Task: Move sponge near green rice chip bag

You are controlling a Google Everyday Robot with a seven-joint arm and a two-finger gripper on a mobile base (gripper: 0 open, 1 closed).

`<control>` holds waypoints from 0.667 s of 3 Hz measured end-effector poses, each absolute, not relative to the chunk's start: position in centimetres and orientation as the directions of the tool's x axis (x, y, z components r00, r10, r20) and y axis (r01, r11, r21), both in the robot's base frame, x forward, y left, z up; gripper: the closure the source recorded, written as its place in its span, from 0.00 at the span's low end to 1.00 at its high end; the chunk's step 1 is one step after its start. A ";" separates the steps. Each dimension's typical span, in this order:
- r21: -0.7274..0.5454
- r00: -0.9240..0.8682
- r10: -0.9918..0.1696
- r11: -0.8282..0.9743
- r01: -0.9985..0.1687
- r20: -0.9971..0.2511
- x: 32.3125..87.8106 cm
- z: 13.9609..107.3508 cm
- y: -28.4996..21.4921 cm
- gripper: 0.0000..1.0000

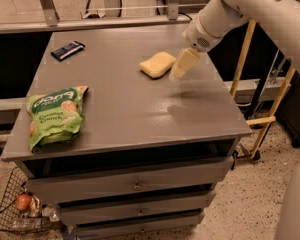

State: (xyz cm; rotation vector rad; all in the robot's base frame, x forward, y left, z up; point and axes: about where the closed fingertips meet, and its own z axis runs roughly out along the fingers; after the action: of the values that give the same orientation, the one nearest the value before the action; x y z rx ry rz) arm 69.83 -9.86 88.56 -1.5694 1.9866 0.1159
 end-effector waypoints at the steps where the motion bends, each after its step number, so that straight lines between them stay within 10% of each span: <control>1: -0.218 -0.176 -0.833 0.331 -0.918 -0.525 71.5 86.9 -8.6 0.00; 2: -0.154 -0.213 -0.824 0.339 -0.928 -0.525 72.4 85.1 -7.6 0.00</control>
Offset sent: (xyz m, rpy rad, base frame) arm 0.0371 0.0310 -0.0474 0.0735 0.1904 -0.0422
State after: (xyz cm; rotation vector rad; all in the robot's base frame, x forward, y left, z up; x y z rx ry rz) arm 72.39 -7.57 85.10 -1.5283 2.0840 0.2621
